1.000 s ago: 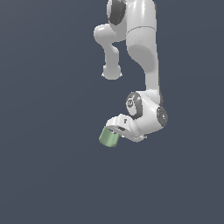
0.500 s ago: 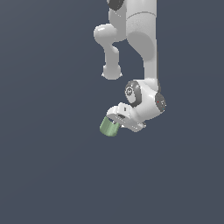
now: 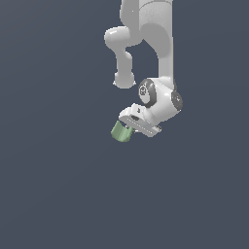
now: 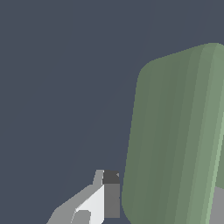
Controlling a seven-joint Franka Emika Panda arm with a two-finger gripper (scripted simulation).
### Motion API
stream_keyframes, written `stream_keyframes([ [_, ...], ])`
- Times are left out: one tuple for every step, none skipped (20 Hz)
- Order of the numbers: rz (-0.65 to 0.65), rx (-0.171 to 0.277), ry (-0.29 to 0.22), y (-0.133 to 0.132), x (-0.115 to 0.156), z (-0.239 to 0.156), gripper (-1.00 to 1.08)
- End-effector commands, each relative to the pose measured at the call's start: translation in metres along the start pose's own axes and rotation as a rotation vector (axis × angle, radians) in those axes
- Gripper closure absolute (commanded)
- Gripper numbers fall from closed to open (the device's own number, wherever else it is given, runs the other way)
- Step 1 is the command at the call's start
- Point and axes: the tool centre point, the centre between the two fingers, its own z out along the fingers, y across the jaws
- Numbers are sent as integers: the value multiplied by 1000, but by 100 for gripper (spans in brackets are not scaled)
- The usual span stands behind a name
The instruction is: Pick up the object and move it to a goal position.
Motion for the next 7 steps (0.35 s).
stream_keyframes([
  [0,0,0,3,-7,-1,108],
  [1,-1,0,4,-9,-2,108],
  [1,-1,0,4,-11,-2,108],
  [1,-1,0,5,-12,-2,108],
  [1,-1,0,5,-13,-2,108],
  [1,-1,0,5,-13,-2,108],
  [1,-1,0,5,-14,-2,108],
])
